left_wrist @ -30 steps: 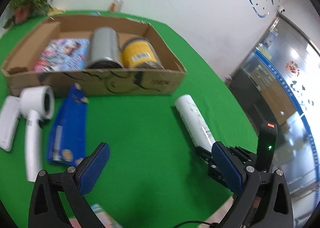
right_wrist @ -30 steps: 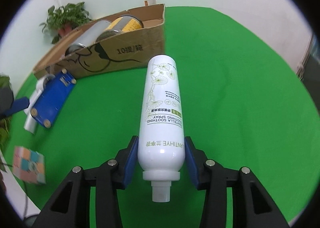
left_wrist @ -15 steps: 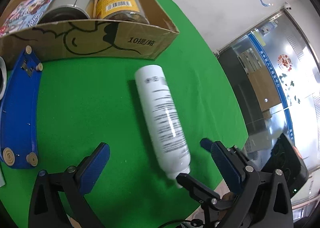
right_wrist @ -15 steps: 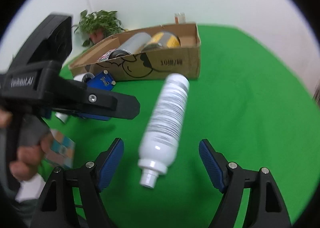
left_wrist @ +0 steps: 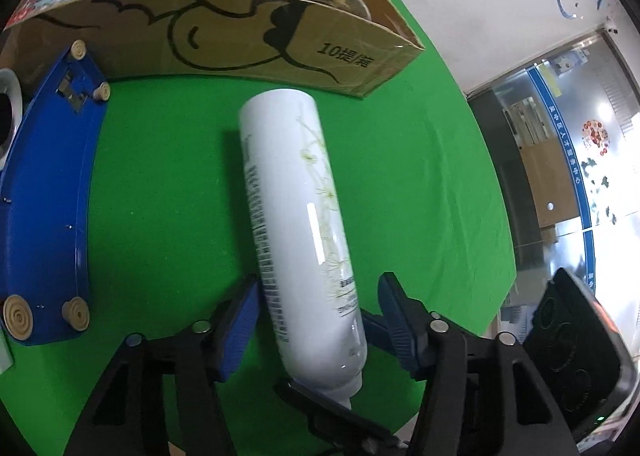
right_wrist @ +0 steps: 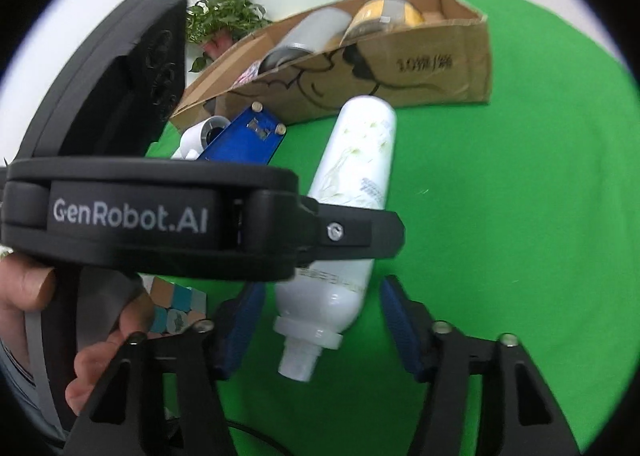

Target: Organize rigid objects

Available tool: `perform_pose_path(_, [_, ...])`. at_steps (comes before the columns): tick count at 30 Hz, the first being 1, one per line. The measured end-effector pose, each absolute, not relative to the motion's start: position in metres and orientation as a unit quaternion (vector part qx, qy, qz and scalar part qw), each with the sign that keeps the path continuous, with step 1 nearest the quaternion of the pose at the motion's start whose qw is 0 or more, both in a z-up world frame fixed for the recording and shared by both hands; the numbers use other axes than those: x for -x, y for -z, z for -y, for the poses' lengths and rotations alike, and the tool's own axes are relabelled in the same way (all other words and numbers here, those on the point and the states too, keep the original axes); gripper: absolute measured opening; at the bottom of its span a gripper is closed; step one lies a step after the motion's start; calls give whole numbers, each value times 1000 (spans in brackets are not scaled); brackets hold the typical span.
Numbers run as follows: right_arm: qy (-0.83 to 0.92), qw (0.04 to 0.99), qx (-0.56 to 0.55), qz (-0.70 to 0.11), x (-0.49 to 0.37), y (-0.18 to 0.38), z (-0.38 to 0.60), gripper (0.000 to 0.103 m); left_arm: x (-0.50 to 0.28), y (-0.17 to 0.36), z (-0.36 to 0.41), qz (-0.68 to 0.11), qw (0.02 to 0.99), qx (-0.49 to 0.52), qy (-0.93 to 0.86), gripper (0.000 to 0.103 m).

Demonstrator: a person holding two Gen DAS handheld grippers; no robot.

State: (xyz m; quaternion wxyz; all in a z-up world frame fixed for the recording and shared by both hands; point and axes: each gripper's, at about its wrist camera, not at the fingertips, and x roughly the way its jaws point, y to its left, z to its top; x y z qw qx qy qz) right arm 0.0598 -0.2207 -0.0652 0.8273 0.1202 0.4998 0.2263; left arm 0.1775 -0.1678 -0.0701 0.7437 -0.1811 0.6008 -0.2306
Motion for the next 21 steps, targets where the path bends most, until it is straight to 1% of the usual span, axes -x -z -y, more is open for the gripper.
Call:
perform_pose_path(1, [-221,832,-111,-497,-60,64,219,49,-177,71,166,-601,744,184,227,50])
perform_pose_path(2, [-218,832,-102,-501,-64,63,217,48,-176,71,164,-602,744,184,224,46])
perform_pose_path(3, [-218,832,-98,-501,-64,62,216,48,-176,73,163,-604,740,187,228,45])
perform_pose_path(13, [-223,828,-106,-504,-65,62,222,47,-163,63,164,-588,757,176,225,44])
perform_pose_path(16, [-224,837,-101,-489,-65,52,224,47,-160,48,161,-571,769,171,229,44])
perform_pose_path(21, [-226,859,-86,-450,-75,20,227,47,-160,4,166,-526,803,148,237,43])
